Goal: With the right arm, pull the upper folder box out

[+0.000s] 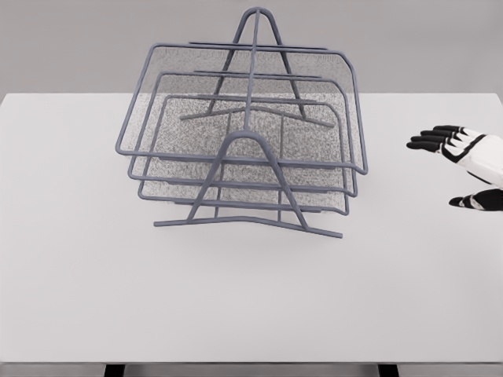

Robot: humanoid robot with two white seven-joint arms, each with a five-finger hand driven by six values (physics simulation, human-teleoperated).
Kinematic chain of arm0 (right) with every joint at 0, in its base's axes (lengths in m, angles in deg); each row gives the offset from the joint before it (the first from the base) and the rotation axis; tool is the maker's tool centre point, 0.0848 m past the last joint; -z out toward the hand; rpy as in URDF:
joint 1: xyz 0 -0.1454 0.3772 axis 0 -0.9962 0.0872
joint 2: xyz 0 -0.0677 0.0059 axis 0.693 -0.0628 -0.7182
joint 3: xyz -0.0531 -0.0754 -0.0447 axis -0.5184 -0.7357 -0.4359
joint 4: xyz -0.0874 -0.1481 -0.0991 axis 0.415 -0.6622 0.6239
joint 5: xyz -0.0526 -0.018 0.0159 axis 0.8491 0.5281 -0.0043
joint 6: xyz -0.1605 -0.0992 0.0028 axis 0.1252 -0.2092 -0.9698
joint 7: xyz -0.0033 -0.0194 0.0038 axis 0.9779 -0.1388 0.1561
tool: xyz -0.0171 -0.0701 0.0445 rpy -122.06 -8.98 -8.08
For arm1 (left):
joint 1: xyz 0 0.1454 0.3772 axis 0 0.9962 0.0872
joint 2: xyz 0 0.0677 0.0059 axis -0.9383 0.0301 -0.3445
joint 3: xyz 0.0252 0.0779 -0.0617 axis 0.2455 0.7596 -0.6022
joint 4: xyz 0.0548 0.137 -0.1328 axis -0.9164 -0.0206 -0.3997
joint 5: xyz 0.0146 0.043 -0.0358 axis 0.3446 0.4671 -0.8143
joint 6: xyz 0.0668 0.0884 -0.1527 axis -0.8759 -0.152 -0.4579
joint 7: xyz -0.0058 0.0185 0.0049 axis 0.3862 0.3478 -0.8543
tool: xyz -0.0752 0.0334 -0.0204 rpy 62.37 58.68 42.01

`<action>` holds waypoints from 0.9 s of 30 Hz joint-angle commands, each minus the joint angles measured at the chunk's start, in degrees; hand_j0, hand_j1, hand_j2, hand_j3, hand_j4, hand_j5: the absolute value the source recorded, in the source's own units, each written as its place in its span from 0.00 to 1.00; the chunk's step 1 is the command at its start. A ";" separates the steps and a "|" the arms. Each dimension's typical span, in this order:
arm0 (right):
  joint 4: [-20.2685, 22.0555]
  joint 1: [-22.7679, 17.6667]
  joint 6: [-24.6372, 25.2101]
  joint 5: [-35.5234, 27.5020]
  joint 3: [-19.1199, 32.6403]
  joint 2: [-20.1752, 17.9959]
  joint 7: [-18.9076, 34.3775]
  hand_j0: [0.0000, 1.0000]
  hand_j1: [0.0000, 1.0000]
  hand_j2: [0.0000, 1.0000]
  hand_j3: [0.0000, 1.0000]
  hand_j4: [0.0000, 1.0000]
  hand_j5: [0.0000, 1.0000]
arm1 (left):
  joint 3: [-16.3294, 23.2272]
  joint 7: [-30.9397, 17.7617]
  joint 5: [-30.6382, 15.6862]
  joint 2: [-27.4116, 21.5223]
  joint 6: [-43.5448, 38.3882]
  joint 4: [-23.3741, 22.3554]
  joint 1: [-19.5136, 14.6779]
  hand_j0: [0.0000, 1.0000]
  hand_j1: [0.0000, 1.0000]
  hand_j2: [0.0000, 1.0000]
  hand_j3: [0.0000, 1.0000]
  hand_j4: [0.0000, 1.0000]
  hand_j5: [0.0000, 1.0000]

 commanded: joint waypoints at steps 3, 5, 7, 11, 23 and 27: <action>0.94 0.18 0.09 -0.26 1.00 1.89 0.18 1.00 1.00 1.00 1.00 1.00 1.00 | 0.01 -0.01 0.00 0.00 0.00 -0.04 0.00 1.00 1.00 1.00 1.00 1.00 1.00; 1.20 0.79 0.09 4.49 12.08 19.04 9.13 1.00 1.00 1.00 1.00 1.00 1.00 | 0.01 -0.01 0.09 0.00 0.00 -0.04 0.00 1.00 1.00 1.00 1.00 1.00 1.00; 0.76 3.16 0.09 4.40 11.91 15.71 14.15 1.00 1.00 1.00 1.00 1.00 1.00 | 0.01 -0.01 0.00 0.00 0.00 -0.04 0.00 1.00 1.00 1.00 1.00 1.00 1.00; -3.72 14.32 0.09 4.40 -1.36 8.93 14.24 1.00 1.00 1.00 1.00 1.00 1.00 | 0.01 -0.01 0.00 0.00 0.09 -0.04 0.00 1.00 1.00 1.00 1.00 1.00 1.00; -12.07 34.01 0.09 5.02 -24.66 7.35 14.33 1.00 1.00 1.00 1.00 1.00 1.00 | 0.01 -0.01 0.00 0.00 0.00 -0.04 0.00 1.00 1.00 1.00 1.00 1.00 1.00; -13.91 38.76 0.09 5.02 -26.77 7.44 14.33 1.00 1.00 1.00 1.00 1.00 1.00 | 0.01 -0.01 0.00 0.00 0.00 -0.04 0.00 1.00 1.00 1.00 1.00 1.00 1.00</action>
